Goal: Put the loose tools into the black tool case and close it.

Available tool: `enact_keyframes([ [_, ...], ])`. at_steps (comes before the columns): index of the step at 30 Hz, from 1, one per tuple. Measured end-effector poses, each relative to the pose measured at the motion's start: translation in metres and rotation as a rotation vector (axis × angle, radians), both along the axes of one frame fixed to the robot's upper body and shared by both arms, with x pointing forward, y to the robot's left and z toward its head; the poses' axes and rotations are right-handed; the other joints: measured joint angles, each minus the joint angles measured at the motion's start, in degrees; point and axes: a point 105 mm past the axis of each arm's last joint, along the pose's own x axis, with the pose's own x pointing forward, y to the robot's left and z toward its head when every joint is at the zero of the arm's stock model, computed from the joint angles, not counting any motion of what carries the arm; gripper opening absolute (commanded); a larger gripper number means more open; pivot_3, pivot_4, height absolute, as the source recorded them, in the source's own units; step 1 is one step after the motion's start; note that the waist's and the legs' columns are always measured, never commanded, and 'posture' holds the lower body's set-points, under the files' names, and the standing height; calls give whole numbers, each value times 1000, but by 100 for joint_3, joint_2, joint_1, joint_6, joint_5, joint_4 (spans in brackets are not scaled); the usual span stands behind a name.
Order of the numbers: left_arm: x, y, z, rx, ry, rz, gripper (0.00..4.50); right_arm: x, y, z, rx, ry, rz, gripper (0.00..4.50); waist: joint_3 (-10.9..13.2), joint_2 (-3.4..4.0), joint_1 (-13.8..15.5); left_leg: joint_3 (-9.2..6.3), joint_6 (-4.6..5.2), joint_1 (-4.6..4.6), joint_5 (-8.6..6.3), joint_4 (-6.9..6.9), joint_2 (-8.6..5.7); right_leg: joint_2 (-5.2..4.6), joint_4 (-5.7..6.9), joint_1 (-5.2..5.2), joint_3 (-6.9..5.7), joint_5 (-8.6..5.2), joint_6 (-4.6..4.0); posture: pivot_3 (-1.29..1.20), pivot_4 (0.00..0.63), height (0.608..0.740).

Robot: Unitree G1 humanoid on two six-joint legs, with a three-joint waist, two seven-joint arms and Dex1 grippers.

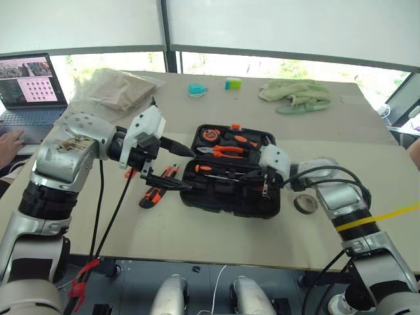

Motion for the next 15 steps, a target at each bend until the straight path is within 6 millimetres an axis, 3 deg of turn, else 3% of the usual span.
enact_keyframes([
  [5, 3, 2, -3, 8, -6, 34, 4500, -11, 7, 13, 184, 95, -23, 46, 3, 0, 10, -3, 0, -21, 0, 0, -1, -1, 12, -22, 4, 0, -1, 0, 150, 740],
  [7, 4, 3, -8, 5, 1, 56, 4500, -14, 9, 30, 272, 114, -38, 591, 8, 3, 13, -14, 0, -27, 0, 0, -1, -4, 19, -32, 5, 0, -1, 0, 150, 740],
  [8, 5, 5, -12, -2, 9, 82, 4500, -18, 7, 45, 324, 117, -46, 738, 9, 5, 12, -25, 0, -28, 0, -1, -1, -5, 22, -35, 7, 0, -1, 0, 150, 740],
  [9, 6, 11, -16, -18, 24, 139, 4500, -28, 2, 70, 394, 112, -48, 1257, 15, 6, 14, -45, 0, -31, 0, -2, 0, -6, 22, -37, 5, 0, -1, 0, 150, 740],
  [11, 8, 22, -21, -30, 43, 224, 4500, -41, -6, 96, 445, 88, -42, 1877, 19, -2, 15, -54, 0, -31, 0, -4, 2, -4, 20, -35, -1, 0, -1, 0, 150, 740],
  [13, 6, 35, -22, -49, 54, 305, 4500, -59, -7, 108, 490, 109, -11, 2433, 20, -3, 6, -56, 0, -29, 0, -7, 6, -4, 18, -33, -2, -1, -3, 0, 150, 740],
  [15, -5, 61, -31, -55, 70, 441, 4500, -80, -5, 111, 510, 156, 36, 3146, 20, -3, -46, -51, 0, -23, -1, -17, 11, -8, 15, -34, 4, -2, -5, 0, 150, 740],
])
